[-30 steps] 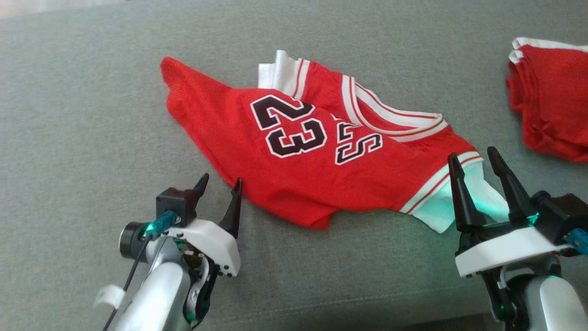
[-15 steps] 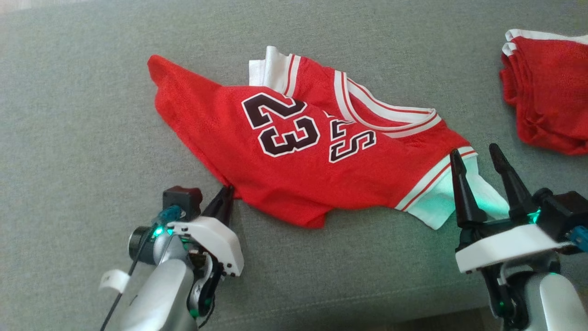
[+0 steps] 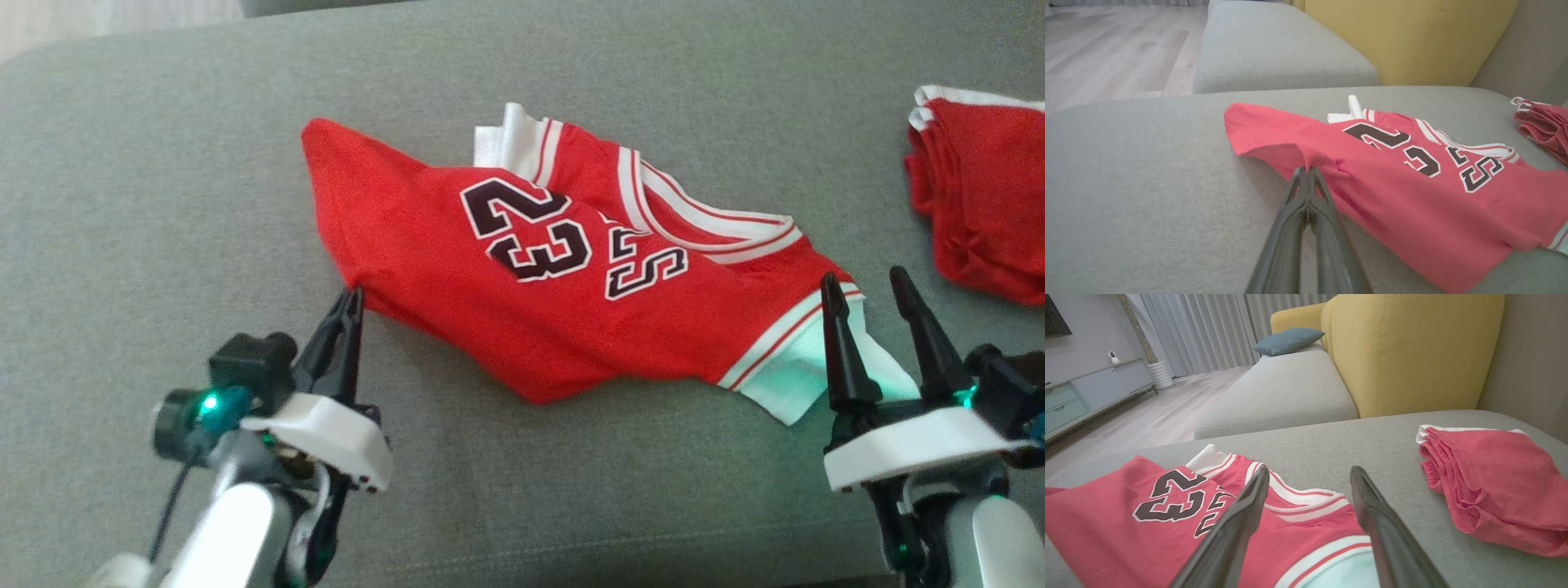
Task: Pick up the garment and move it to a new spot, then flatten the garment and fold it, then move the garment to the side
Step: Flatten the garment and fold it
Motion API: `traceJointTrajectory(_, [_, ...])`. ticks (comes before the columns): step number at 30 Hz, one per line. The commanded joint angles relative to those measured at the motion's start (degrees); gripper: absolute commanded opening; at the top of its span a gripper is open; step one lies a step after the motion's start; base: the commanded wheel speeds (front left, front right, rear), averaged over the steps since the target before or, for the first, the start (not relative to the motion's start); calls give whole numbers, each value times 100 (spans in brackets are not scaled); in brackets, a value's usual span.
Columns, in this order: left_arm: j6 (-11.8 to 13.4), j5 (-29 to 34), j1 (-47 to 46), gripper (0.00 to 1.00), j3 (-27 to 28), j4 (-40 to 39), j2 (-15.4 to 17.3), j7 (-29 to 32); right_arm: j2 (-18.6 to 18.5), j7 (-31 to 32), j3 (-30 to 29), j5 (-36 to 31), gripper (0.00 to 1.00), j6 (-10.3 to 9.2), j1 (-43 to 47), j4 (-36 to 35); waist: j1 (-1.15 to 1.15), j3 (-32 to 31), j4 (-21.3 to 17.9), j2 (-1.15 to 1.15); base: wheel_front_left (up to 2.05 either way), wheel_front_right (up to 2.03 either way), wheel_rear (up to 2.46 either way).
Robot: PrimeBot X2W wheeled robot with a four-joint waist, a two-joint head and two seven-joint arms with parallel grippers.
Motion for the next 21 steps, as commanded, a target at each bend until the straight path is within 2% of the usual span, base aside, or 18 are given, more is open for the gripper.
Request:
traceJointTrajectory(1, [81, 55, -23, 0, 279, -553, 206, 164, -23, -59, 114, 28, 100, 21, -11, -168, 0, -87, 95, 0, 0, 0, 0])
traceJointTrajectory(5, [301, 237, 269, 0, 416, -1790, 594, 668, -14, -80, 92, 65, 100, 21, 17, -146, 0, -172, 205, 0, 0, 0, 0])
traceJointTrajectory(6, [301, 237, 269, 0, 416, -1790, 594, 668, -14, -80, 92, 65, 100, 21, 17, -146, 0, -172, 205, 0, 0, 0, 0])
traceJointTrajectory(13, [553, 314, 539, 0, 712, -3173, 960, 1315, -7, -102, 58, 98, 100, 21, 60, -132, 0, -206, 281, 0, 0, 0, 0])
traceJointTrajectory(17, [503, 268, 392, 0, 713, -3292, 1011, 1488, -5, -110, 51, 145, 100, 21, 44, -131, 0, -132, 264, 0, 0, 0, 0])
traceJointTrajectory(21, [352, -23, -85, 0, 784, -2392, 916, 1499, -5, -97, 121, 154, 100, 21, -94, -145, 0, 45, 117, 0, 0, 0, 0])
